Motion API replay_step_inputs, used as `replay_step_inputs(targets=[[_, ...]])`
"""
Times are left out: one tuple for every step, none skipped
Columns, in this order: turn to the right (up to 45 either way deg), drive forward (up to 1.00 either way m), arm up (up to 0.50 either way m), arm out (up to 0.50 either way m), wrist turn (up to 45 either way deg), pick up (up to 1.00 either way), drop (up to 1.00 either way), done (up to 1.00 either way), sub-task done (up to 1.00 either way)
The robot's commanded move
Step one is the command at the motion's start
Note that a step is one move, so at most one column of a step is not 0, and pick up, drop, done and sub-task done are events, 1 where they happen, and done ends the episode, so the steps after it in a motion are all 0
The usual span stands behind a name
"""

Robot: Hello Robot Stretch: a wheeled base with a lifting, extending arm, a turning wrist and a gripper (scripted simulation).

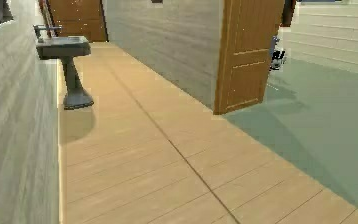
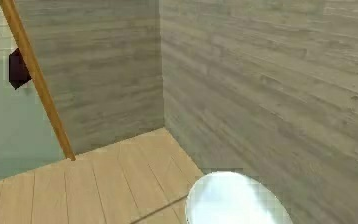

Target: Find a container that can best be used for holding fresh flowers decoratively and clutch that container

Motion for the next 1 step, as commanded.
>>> replay_step_inputs(targets=[[30.0, 0.00, 0.00, 0.00, 0.0, 0.00, 0.00, 0.00, 0.00]])
